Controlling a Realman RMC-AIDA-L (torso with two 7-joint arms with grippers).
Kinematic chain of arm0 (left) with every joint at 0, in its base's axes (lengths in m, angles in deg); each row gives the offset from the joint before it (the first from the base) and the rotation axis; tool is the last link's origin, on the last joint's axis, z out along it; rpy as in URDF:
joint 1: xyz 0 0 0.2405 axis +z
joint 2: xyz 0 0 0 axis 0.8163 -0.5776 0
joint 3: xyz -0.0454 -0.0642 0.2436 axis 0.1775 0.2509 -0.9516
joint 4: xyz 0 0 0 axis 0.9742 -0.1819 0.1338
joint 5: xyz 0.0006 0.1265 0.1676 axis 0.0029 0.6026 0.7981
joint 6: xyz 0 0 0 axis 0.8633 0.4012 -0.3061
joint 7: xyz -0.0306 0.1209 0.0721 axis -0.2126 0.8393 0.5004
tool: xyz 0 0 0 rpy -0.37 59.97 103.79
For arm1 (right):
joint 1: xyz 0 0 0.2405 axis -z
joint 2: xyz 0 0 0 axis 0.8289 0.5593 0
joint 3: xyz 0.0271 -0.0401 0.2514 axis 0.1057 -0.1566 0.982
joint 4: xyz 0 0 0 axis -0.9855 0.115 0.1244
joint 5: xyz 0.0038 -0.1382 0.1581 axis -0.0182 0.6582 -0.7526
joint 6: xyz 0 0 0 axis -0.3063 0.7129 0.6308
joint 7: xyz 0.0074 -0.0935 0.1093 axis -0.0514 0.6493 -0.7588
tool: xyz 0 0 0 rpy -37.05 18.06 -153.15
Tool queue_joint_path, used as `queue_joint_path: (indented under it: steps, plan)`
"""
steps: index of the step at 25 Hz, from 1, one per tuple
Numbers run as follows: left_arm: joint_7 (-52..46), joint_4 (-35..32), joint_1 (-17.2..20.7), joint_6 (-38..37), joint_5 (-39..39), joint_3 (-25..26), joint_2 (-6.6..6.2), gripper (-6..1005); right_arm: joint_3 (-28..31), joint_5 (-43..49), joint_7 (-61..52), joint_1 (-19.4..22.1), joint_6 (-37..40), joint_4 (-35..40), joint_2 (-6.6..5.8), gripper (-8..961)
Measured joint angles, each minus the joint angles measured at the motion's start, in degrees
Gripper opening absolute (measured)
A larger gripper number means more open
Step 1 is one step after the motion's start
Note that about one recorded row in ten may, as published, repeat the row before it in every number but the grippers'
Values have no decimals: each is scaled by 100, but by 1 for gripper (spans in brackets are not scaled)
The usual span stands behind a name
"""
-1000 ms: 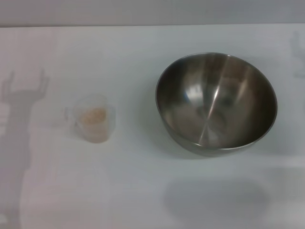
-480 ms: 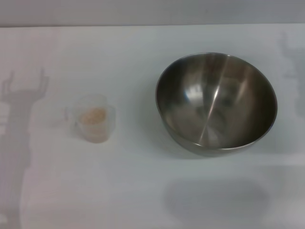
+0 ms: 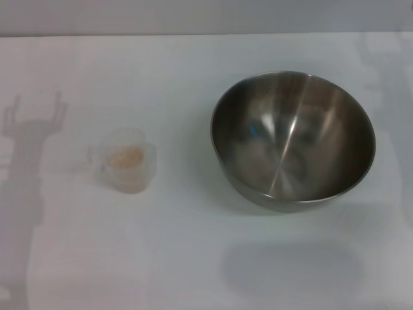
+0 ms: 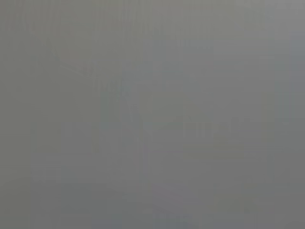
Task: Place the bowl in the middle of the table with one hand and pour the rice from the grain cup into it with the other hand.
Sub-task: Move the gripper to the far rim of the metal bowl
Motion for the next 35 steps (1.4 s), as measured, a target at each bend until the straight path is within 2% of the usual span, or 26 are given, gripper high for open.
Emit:
queue_joint_path:
  steps: [1, 2, 3, 5, 6, 7, 8, 11, 13, 16, 18, 21, 25, 29, 35]
  plan:
    - [0, 0, -1, 3, 0, 0, 0, 778, 440, 471, -2, 226, -1009, 764, 45, 761]
    - [0, 0, -1, 3, 0, 0, 0, 778, 614, 645, -5, 324, -1558, 1131, 66, 760]
    - [0, 0, -1, 3, 0, 0, 0, 778, 614, 645, -5, 324, -1558, 1131, 66, 759]
    - [1, -1, -4, 6, 0, 0, 0, 778, 886, 831, -7, 457, -2732, 1870, 87, 757]
    - [3, 0, -8, 8, 2, 2, -5, 778, 1163, 877, -6, 513, -4096, 2540, 91, 756]
    - [3, 0, -8, 8, 2, 2, -5, 778, 1328, 875, -6, 514, -4756, 2876, 86, 755]
    - [3, 0, -8, 8, 2, 2, -5, 777, 1328, 875, -6, 514, -4756, 2876, 86, 754]
    - [5, 0, -13, 11, -1, 102, -7, 777, 1805, 844, 10, 446, -6810, 3740, 72, 751]
    - [5, 0, -13, 11, -1, 102, -7, 777, 2219, 842, 20, 293, -8324, 4235, 69, 749]
    - [5, 0, -19, 14, -2, 130, -8, 776, 2810, 843, 23, -42, -10085, 4651, 46, 747]
    - [5, 0, -29, 18, 0, 195, -11, 776, 3270, 843, 43, -359, -11315, 4739, 7, 745]
    - [5, 0, -34, 18, -1, 288, -17, 775, 3746, 889, 86, -753, -12580, 4629, -89, 742]
    - [5, -19, -41, 18, -2, 353, -17, 775, 4122, 948, 120, -1081, -13380, 4228, -255, 738]
    - [5, -142, -106, 17, 2, 407, -17, 774, 4340, 956, 232, -1310, -13673, 3684, -385, 734]
    - [1, -229, -173, 23, -1, 442, -8, 773, 4363, 954, 475, -1473, -13675, 3059, -440, 728]
